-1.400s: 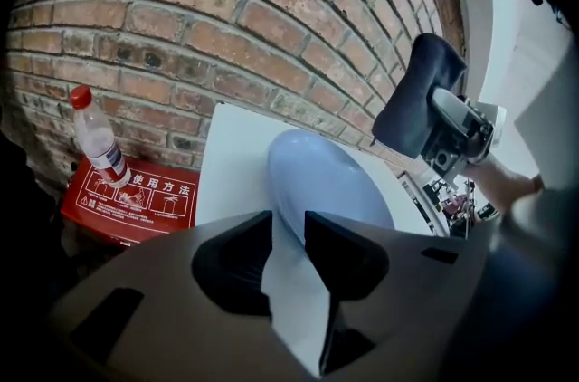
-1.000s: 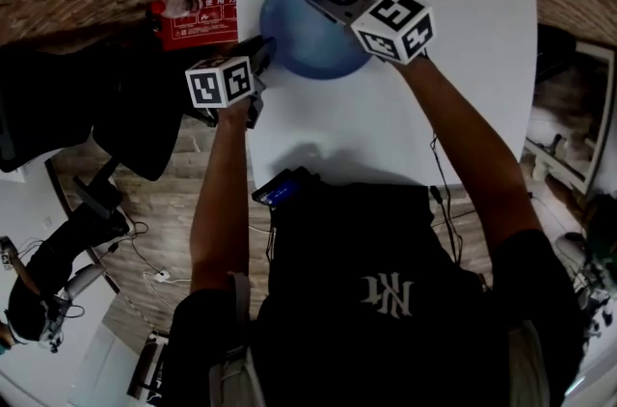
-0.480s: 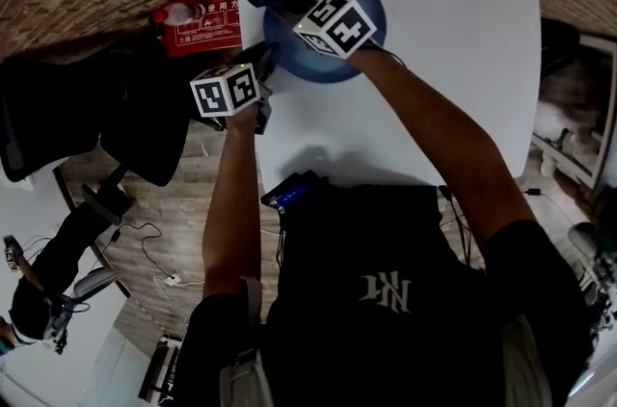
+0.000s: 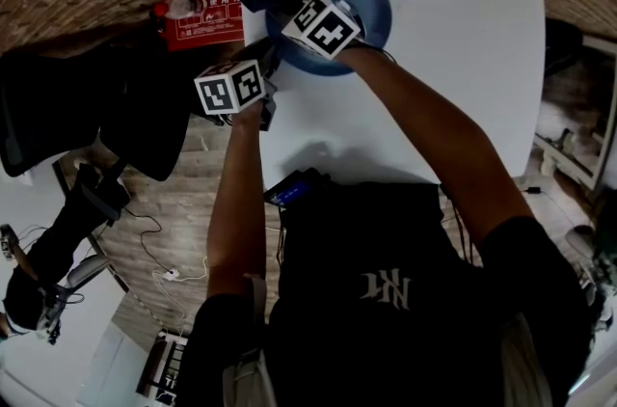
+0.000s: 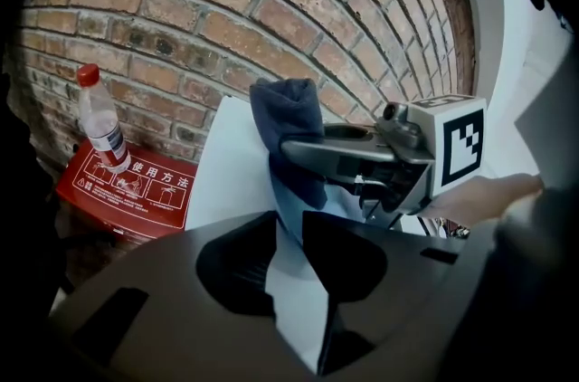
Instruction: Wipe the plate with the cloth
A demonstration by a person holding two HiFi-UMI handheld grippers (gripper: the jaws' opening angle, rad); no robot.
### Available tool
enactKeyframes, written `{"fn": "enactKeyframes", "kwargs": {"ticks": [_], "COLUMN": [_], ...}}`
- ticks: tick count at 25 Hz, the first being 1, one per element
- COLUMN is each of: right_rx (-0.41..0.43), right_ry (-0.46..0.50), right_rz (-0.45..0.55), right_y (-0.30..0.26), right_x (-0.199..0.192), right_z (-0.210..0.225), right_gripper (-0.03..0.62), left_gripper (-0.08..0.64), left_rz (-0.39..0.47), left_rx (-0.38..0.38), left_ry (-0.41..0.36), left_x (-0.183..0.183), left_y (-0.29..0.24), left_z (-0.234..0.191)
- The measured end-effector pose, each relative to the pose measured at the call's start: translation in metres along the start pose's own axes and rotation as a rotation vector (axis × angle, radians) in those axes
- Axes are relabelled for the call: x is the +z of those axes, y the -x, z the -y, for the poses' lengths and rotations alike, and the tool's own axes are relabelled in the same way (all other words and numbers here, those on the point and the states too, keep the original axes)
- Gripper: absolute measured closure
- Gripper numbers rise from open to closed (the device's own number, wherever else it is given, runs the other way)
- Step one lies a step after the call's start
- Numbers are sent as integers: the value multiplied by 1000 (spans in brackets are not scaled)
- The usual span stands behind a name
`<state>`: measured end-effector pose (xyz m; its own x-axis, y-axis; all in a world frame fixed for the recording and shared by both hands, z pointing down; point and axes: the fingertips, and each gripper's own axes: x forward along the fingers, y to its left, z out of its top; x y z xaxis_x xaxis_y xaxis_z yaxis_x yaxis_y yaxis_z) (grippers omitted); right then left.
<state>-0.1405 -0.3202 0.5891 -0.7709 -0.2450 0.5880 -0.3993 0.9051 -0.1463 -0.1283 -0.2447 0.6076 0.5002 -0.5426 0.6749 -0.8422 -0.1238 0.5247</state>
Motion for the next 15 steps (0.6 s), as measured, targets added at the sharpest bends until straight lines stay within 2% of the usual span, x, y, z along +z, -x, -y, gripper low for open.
{"fn": "enactKeyframes", "kwargs": {"ticks": [3, 9, 15], "right_rx": [-19, -39, -118], "right_ry": [11, 24, -10], "right_rz": [1, -19, -77], "right_y": [3, 9, 24], "right_x": [-1, -5, -26], "right_z": [6, 15, 44], "right_gripper": [502, 502, 502], "left_gripper": [476, 482, 483], "left_rz": [9, 13, 15], "left_rx": [21, -3, 6], "left_ry": [-10, 5, 3], "left_x": [4, 3, 5], "left_y": [2, -1, 1], "left_z": [-4, -3, -4]}}
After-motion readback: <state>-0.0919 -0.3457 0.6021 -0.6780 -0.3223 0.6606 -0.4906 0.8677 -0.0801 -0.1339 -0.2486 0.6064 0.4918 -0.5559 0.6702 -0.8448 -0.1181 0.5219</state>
